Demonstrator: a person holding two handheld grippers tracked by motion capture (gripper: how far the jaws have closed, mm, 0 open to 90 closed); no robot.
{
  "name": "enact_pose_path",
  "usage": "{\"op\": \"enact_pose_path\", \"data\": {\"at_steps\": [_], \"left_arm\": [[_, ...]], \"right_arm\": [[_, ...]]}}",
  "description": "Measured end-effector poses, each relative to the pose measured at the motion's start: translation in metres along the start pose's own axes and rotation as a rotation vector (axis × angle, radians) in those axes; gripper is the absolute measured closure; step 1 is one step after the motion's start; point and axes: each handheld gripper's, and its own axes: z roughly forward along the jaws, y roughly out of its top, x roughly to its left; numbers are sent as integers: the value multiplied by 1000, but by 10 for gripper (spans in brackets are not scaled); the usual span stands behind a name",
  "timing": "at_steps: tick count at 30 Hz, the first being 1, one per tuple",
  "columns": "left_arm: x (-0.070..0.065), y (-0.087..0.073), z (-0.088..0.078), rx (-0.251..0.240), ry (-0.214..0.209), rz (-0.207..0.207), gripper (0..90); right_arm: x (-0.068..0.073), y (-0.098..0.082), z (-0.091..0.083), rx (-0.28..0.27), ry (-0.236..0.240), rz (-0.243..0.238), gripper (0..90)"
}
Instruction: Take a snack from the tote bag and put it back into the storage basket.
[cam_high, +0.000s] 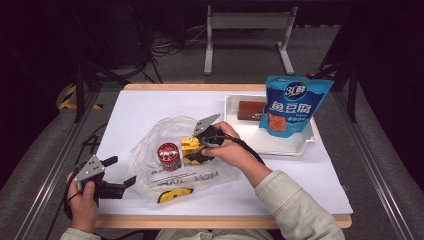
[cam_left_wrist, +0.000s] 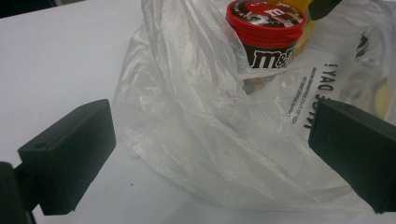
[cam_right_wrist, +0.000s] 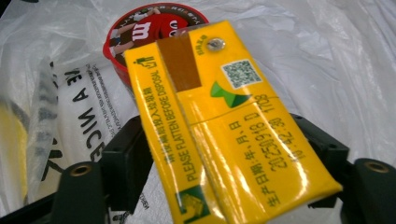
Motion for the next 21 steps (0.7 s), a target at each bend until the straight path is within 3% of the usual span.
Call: {"op": "enact_pose_path", "data": {"at_steps": [7,10,14,21], "left_arm": [[0,0,0,-2,0,-2,13],[0,0,0,-1,-1,-2,13],[0,0,0,0,-1,0,13],[0,0,0,-2,0,-2,13]], "right_arm": [[4,4,-2,28,-15,-39,381],[4,6,-5,36,-6,-58,483],[6,7,-6,60,-6,-83,543],[12,10,-8,72,-17,-101,556]]}}
